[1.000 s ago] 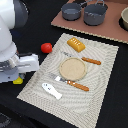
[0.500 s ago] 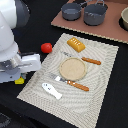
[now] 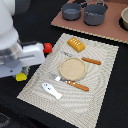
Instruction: Interact with the objects in diverse but meaningful ways.
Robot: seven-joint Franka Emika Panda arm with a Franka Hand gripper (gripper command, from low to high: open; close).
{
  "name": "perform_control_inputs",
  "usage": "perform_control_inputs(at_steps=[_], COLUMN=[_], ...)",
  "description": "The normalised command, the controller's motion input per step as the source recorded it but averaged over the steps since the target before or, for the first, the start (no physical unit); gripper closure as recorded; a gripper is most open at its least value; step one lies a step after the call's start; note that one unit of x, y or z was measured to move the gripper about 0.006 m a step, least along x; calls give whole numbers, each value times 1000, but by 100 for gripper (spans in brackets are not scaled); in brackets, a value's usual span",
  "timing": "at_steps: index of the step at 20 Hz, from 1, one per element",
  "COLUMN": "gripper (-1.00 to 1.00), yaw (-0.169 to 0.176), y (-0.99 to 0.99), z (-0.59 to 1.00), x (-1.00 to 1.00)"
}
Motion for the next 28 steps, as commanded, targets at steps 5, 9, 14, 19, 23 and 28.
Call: perform_control_inputs(at_steps=[5, 9, 14, 19, 23, 28], gripper=[100, 100, 100, 100, 100, 100], yaw=[-9, 0, 0, 0, 0, 0], y=[433, 486, 479, 432, 393, 341], z=[963, 854, 769, 601, 451, 290], x=[911, 988, 980, 971, 992, 1000])
